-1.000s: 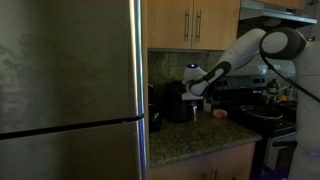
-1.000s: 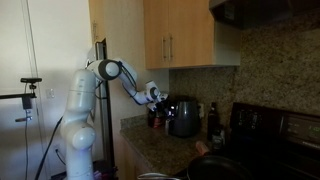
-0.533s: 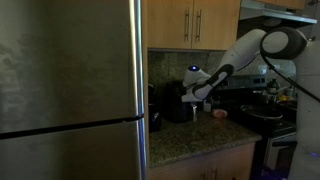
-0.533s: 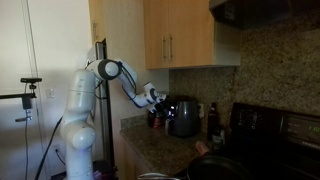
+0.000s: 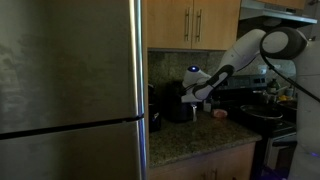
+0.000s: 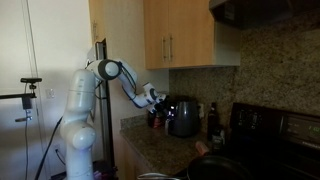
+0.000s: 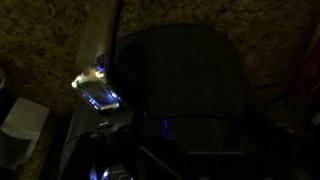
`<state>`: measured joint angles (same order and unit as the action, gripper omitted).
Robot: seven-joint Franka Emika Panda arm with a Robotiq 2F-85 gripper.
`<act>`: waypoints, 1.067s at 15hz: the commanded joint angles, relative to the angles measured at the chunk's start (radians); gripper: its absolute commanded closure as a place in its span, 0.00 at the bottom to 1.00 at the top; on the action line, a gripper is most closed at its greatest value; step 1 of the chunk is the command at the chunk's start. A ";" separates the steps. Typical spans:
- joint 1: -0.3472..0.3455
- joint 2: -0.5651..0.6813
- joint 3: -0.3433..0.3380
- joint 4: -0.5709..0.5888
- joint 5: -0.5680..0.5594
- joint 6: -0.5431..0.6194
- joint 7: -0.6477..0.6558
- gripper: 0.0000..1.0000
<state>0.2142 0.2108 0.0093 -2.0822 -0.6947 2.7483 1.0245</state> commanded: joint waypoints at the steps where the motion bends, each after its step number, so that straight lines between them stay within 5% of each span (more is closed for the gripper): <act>1: 0.016 0.005 -0.034 0.017 -0.130 0.015 0.065 0.00; 10: -0.013 0.012 -0.002 -0.004 -0.134 0.072 0.036 0.00; 13: -0.057 0.010 0.056 -0.045 0.057 0.124 -0.146 0.00; 14: -0.149 -0.133 0.211 -0.123 0.163 0.038 -0.225 0.00; 16: -0.124 -0.165 0.212 -0.082 0.338 -0.015 -0.356 0.00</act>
<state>0.1300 0.1775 0.1335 -2.1210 -0.5491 2.8018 0.8391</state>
